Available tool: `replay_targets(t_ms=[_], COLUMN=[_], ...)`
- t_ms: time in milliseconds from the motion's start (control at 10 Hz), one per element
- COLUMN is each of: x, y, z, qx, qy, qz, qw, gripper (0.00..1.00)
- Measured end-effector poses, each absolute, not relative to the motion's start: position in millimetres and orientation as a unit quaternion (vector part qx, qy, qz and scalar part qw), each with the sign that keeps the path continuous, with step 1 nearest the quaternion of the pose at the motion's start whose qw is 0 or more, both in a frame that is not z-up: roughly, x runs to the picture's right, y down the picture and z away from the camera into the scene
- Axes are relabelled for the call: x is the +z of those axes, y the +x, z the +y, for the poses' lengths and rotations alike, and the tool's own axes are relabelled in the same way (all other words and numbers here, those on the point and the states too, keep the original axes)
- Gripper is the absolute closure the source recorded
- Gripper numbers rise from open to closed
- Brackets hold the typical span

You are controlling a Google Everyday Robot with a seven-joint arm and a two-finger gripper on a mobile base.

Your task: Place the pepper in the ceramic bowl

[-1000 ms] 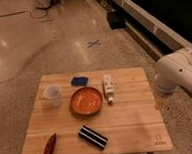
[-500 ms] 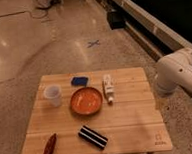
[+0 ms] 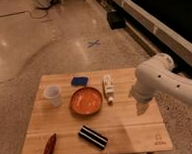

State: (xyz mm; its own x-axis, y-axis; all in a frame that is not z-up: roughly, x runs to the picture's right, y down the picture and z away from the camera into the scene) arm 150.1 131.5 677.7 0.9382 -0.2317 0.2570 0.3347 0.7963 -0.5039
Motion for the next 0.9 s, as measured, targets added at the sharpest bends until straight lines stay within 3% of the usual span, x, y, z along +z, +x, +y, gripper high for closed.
replay_targets(t_ms=[400, 900], x=[663.0, 635.9], y=[46.6, -20.1], z=[173.0, 227.0], qx=[-0.278, -0.379], qy=[-0.272, -0.266], qz=[-0.172, -0.245], qw=[0.905, 0.852], gripper=[0.35, 0.35])
